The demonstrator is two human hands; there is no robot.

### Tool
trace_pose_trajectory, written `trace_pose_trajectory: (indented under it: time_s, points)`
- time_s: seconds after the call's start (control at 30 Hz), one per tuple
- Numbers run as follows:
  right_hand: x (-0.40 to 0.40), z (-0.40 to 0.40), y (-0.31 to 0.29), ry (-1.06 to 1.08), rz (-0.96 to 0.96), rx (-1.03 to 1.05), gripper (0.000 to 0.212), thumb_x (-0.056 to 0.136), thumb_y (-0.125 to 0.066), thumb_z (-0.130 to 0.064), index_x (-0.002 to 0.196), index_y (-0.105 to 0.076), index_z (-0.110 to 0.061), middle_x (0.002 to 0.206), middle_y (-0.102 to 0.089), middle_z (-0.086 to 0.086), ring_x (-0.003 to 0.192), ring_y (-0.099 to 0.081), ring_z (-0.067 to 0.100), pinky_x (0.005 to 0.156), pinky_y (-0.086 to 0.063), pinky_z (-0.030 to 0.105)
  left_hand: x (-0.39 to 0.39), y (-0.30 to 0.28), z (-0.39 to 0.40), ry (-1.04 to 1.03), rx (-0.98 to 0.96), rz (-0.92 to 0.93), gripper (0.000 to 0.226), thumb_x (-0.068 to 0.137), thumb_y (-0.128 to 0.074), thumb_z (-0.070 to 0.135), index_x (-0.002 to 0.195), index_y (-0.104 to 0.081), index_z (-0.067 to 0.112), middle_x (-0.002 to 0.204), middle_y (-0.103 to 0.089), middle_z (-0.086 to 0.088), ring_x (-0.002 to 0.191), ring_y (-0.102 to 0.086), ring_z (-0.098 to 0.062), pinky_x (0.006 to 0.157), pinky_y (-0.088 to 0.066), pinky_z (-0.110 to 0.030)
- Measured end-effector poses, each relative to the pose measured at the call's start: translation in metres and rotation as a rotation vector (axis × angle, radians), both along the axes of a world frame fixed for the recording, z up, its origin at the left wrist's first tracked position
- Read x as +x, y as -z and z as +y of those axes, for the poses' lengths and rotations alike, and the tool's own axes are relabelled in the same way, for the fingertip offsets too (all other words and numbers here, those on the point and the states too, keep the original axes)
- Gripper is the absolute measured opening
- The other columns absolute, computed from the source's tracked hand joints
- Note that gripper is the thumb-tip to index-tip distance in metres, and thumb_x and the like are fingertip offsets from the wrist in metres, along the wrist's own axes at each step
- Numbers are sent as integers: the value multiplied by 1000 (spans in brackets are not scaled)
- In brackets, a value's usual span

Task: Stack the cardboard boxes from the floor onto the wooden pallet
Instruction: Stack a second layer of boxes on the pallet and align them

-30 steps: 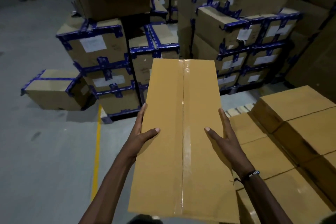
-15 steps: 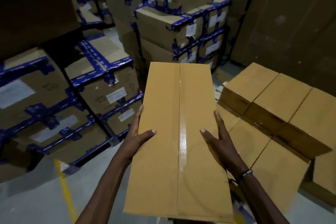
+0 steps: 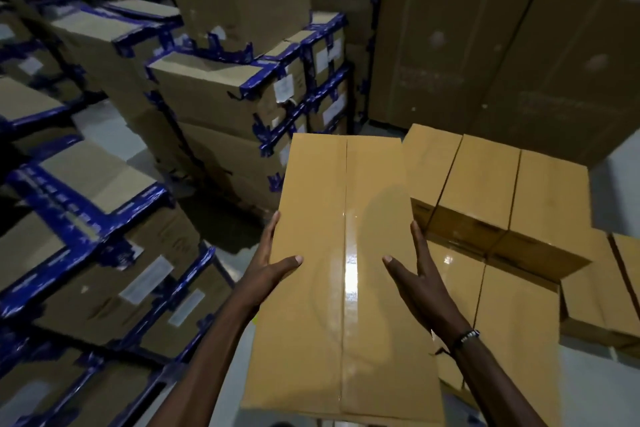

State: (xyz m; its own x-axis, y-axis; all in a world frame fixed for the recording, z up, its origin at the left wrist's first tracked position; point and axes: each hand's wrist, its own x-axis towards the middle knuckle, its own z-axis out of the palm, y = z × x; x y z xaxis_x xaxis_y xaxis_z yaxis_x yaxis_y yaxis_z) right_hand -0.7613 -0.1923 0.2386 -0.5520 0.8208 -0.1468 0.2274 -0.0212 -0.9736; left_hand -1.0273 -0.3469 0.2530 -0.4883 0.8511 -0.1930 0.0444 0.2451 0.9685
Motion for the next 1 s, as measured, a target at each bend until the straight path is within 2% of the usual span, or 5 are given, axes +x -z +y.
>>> trace_pose_trajectory:
  time_s: [0.43,0.57,0.63,0.77,1.0]
  points:
    - [-48,48,15,340,-90,-71,94,90,-70,-54,157,-4,-59,169,-6,-22,156,-11,13,121,-20,44,-85,34,144,301,-56,-40,98,95,-73,7,165,-12,40,161,-31,12,136,-47,-11,83,-53,-10]
    - [-69,49,30,464,-104,-140,99,87,-72,-58,156,0,-60,170,-6,-19,157,-11,14,122,-20,43,-110,50,175,449,-95,-77,93,98,-69,6,161,-11,42,146,-26,40,123,-42,29,83,-51,-7]
    - [-80,51,37,509,-118,-202,100,89,-72,-53,158,0,-57,171,-3,-14,157,-10,18,122,-19,45,-122,59,189,514,-110,-44,94,98,-71,13,163,-10,42,151,-26,36,115,-38,37,85,-49,-4]
    - [-95,58,56,573,-141,-282,97,92,-71,-47,159,-2,-54,171,-5,-11,157,-11,20,121,-21,46,-137,80,216,607,-117,9,93,98,-74,20,164,-12,41,157,-33,29,130,-40,24,102,-44,-15]
    - [-101,89,118,616,-166,-350,95,94,-70,-40,160,-3,-51,172,-5,-9,157,-11,19,120,-21,44,-137,152,256,628,-215,-56,91,96,-74,16,161,-15,42,150,-40,25,132,-50,2,87,-54,-13]
